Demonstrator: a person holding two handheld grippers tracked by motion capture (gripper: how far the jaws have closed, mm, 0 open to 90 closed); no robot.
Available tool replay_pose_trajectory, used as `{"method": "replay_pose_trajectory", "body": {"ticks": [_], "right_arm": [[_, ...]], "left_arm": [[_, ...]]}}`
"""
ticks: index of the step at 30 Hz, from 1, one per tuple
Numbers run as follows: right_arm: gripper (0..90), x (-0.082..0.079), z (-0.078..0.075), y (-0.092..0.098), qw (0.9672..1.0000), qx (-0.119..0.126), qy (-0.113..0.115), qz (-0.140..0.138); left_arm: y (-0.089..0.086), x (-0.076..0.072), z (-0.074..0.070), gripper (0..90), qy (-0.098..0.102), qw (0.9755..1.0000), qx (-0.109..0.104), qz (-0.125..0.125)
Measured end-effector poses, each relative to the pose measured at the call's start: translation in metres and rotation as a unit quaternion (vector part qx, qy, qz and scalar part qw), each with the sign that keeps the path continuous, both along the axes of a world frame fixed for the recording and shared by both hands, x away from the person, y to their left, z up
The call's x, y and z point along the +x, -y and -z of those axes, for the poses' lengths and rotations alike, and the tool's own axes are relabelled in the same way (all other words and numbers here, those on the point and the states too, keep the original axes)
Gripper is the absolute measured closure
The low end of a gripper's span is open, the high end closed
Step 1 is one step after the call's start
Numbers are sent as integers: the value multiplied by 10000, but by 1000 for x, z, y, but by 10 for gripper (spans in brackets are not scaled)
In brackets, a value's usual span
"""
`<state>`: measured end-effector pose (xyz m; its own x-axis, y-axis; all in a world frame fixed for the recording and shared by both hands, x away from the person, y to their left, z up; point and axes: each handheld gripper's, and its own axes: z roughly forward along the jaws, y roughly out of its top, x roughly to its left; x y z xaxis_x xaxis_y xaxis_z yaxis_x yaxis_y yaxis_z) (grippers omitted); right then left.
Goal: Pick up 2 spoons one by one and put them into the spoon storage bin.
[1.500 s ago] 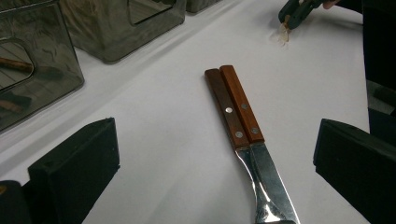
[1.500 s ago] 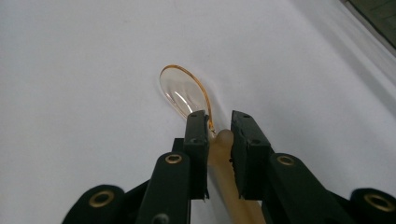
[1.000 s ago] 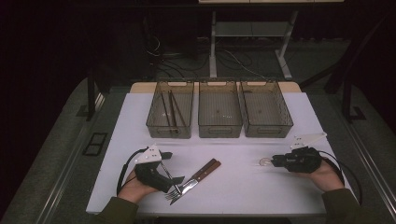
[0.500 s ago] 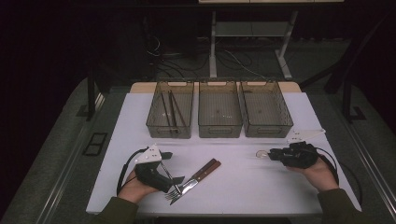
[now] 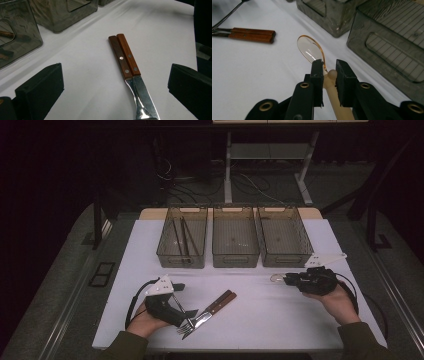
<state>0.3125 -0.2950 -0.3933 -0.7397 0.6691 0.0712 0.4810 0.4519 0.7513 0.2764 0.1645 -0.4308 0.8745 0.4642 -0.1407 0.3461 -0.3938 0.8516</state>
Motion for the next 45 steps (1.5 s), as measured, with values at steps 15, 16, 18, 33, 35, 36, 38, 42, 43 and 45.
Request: {"method": "replay_pose_trajectory", "body": {"ticks": [15, 16, 18, 33, 35, 36, 38, 42, 43, 45], "right_arm": [[768, 21, -13, -20, 9996, 243, 131, 74], [768, 22, -14, -21, 9996, 239, 144, 76], [768, 25, -15, -24, 9995, 278, 153, 83], [768, 40, -29, -52, 9987, 312, 387, 90], [768, 43, -30, -56, 9987, 279, 419, 79], [768, 44, -31, -57, 9987, 272, 433, 80], [768, 47, -32, -60, 9985, 299, 441, 89], [768, 56, -33, -68, 9985, 358, 410, 60], [768, 58, -34, -71, 9985, 372, 404, 42], [767, 62, -36, -76, 9987, 287, 419, 34]], "left_arm": [[0, 0, 0, 0, -18, 10000, -51, -25], [0, 0, 0, 0, -17, 10000, -63, -28], [0, 0, 0, 0, -22, 10000, -64, -28], [0, 0, 0, 0, -21, 9999, -99, -34], [0, 0, 0, 0, -28, 10000, -84, -21], [0, 0, 0, 0, -31, 10000, -76, -22], [0, 0, 0, 0, -19, 10000, -93, -23], [-1, 0, 0, 0, -22, 9999, -112, -36], [-1, 0, 0, 0, -23, 9999, -116, -36], [0, 0, 0, 0, -22, 9999, -124, -32]]}}
